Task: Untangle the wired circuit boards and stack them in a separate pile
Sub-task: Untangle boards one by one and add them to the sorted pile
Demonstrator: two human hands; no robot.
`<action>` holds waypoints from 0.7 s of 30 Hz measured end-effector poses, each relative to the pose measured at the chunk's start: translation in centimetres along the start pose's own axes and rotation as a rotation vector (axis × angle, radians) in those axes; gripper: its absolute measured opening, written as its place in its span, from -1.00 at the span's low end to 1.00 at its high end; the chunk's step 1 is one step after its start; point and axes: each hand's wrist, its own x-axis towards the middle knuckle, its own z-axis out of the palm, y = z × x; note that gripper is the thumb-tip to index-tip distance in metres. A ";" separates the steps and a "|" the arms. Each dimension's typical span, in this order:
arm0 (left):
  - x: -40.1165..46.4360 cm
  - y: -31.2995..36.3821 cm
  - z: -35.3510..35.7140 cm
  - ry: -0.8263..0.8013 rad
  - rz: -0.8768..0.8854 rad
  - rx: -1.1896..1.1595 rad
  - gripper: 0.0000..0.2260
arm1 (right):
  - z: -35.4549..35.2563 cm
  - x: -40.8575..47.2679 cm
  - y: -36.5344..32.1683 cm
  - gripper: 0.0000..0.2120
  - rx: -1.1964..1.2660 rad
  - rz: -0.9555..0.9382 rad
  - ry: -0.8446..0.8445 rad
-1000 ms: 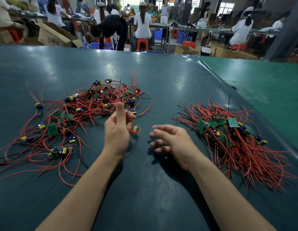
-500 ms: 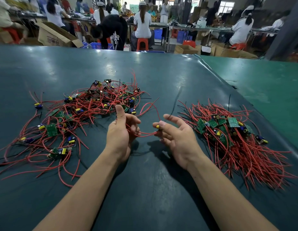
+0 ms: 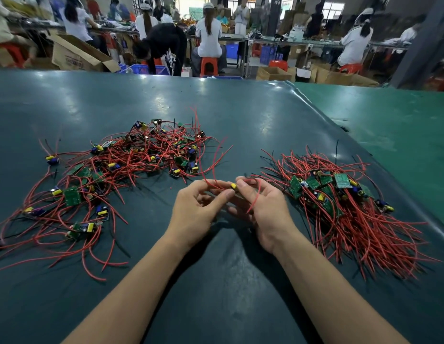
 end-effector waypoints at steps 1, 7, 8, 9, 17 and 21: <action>0.1 0.0 -0.1 0.011 -0.008 0.005 -0.87 | 0.0 -0.1 0.1 -0.94 -0.031 -0.011 -0.003; -0.1 -0.1 -0.1 0.002 -0.035 0.015 -0.82 | -0.1 -0.3 0.1 -0.92 -0.114 -0.064 -0.019; 0.0 -0.2 -0.1 -0.003 -0.020 0.023 -0.83 | -0.1 -0.3 0.0 -0.93 -0.111 -0.065 -0.015; 0.0 -0.1 -0.1 -0.008 -0.009 0.020 -0.83 | -0.2 -0.3 -0.2 -0.94 -0.115 -0.068 -0.010; 0.0 0.5 -0.4 -0.040 -0.046 -0.152 -0.87 | -1.1 0.0 -1.5 -0.79 -0.080 -0.034 0.079; 0.0 0.7 -0.3 -0.024 -0.059 -0.182 -0.87 | -0.9 0.1 -1.4 -0.88 0.117 0.012 0.068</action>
